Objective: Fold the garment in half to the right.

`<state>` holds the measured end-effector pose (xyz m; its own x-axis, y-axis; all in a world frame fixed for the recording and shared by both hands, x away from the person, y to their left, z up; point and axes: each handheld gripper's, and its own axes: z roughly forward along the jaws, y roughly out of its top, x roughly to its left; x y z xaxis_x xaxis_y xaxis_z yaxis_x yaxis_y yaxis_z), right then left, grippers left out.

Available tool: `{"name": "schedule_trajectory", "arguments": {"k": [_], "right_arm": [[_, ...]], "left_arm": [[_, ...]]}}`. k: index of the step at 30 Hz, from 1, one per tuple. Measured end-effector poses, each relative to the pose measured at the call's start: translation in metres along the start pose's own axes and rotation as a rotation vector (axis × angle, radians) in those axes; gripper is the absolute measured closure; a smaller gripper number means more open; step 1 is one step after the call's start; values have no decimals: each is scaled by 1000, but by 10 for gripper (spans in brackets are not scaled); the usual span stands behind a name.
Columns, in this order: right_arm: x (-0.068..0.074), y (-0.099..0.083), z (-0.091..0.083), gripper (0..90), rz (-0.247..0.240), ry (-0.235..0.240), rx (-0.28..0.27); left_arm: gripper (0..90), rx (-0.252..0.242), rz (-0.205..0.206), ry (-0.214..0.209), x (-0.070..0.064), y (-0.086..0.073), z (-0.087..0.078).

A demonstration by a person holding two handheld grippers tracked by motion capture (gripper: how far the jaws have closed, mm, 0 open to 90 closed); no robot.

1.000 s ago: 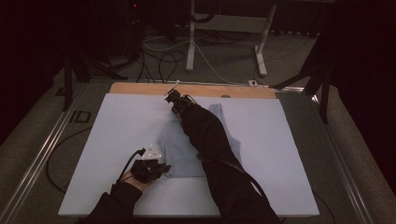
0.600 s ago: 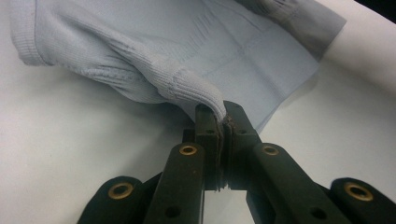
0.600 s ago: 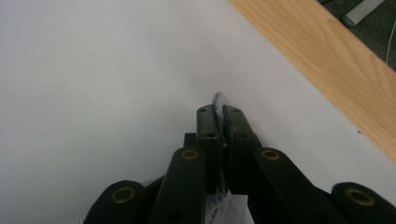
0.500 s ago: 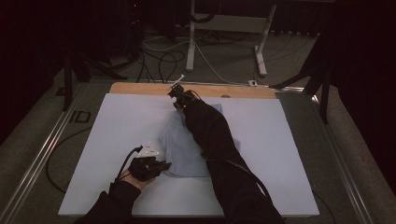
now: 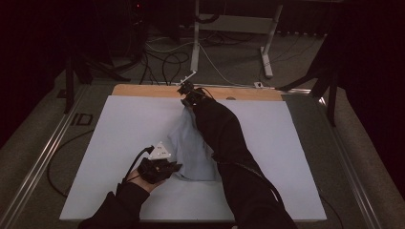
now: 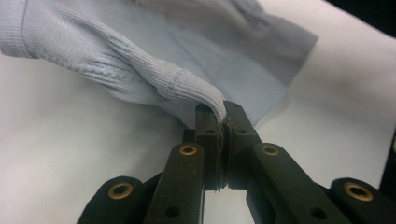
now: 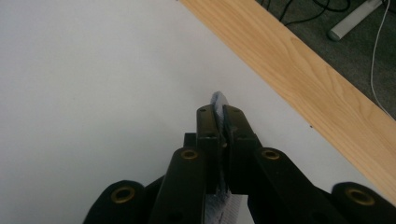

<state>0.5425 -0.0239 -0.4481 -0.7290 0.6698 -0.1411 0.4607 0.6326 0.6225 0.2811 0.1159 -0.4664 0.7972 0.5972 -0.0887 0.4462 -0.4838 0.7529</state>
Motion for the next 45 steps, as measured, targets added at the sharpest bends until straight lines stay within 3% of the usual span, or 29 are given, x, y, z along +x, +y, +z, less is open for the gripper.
{"name": "schedule_trajectory", "arguments": {"k": [18,29,45], "right_arm": [[-34,-28,-45,865,22,12,-74],[-53,-44,-50,865,46,27,-81],[-74,-74,-39,864,70,20,-40]], "left_arm": [[875,16,82,-58,-28,38,27],[875,33,101,-97,-44,51,59],[874,71,123,-113,-58,64,98]]}}
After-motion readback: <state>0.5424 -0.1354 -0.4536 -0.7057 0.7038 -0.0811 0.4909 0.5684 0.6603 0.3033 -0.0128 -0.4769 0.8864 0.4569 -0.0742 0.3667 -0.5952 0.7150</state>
